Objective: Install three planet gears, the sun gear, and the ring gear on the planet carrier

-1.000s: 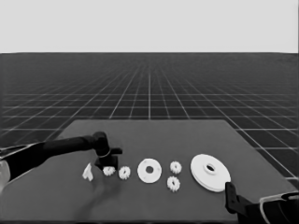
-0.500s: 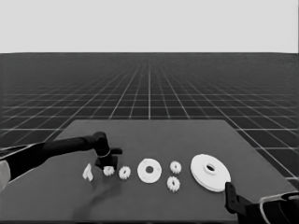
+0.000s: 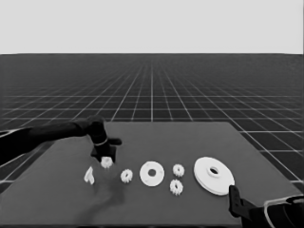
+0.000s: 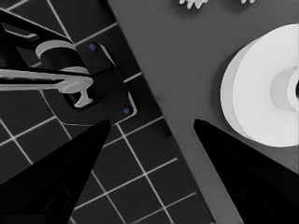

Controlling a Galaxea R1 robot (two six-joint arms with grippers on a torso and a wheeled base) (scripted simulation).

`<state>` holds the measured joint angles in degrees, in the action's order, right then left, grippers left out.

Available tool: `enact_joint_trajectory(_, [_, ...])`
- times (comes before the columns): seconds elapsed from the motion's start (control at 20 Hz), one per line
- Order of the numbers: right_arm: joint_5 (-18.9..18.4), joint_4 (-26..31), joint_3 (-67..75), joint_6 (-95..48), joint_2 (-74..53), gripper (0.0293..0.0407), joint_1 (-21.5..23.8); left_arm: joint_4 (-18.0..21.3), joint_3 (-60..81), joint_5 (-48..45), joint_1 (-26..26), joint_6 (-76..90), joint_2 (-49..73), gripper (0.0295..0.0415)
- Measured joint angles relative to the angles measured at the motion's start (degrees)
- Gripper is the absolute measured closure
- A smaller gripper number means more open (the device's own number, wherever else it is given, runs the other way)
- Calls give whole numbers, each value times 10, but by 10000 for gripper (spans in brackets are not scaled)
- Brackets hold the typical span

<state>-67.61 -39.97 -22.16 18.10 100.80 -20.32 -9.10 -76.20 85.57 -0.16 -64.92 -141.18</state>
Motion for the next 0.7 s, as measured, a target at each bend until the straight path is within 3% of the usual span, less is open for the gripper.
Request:
enact_joint_trajectory(0.1, [0,0,0,0,0,315,0,1,0,0,-1,0,0,398])
enact_joint_trajectory(0.2, [0,0,0,0,0,315,0,-16,34,32,5,-189,-146,398])
enact_joint_trajectory(0.3, [0,0,0,0,0,315,0,-18,-1,39,8,-226,-230,398])
enact_joint_trajectory(0.6, [0,0,0,0,0,315,0,-18,-32,42,9,-235,-270,398])
enact_joint_trajectory(0.7, [0,0,0,0,0,315,0,-83,-63,34,74,-212,-276,398])
